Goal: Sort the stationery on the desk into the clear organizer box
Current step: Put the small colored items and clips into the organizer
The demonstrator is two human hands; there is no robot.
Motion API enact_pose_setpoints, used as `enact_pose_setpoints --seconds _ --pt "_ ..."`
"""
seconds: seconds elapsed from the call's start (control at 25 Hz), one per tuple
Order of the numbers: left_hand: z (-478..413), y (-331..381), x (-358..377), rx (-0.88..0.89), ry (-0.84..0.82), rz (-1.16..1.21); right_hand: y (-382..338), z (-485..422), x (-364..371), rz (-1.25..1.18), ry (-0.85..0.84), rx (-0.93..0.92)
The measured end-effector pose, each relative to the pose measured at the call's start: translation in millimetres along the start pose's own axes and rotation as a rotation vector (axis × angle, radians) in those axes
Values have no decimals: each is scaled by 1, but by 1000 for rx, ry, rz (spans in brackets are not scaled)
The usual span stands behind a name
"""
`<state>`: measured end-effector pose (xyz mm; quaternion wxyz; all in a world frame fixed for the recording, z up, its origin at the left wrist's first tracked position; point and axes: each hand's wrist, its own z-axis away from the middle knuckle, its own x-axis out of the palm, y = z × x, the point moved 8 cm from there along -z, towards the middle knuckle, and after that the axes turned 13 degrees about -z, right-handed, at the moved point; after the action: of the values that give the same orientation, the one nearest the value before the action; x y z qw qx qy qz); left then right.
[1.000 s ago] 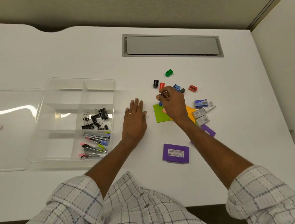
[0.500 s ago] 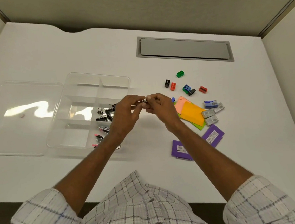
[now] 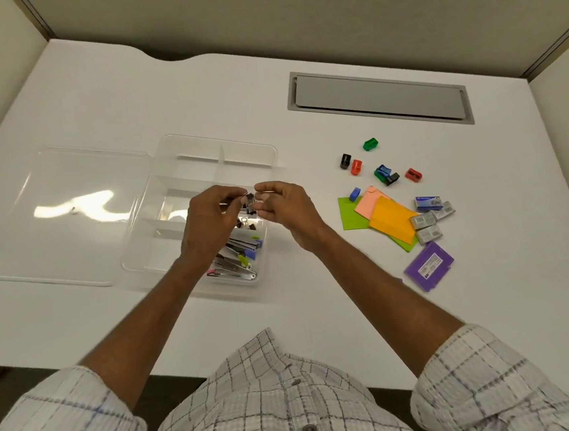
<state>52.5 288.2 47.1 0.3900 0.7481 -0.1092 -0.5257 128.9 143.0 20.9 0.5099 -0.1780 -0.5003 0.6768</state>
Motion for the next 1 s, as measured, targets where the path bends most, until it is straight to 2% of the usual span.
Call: enact_pose_setpoints --seconds 0.24,0.36,0.52,0.68,0.84,1.0 --pt "-3 -16 -8 -7 -23 -244 -8 5 0 133 8 -169" --pt "-3 -16 -4 -24 -42 -206 -15 8 -29 195 110 -248" --pt "-5 3 13 -1 -72 -94 -27 12 -77 523 289 -400" --pt "-5 48 41 107 -86 -49 -21 5 -135 800 381 -310" --pt "-2 85 80 189 -131 -45 -21 -5 -163 925 322 -287" --pt "-4 98 117 187 -209 -77 -23 -17 -177 1056 301 -244"
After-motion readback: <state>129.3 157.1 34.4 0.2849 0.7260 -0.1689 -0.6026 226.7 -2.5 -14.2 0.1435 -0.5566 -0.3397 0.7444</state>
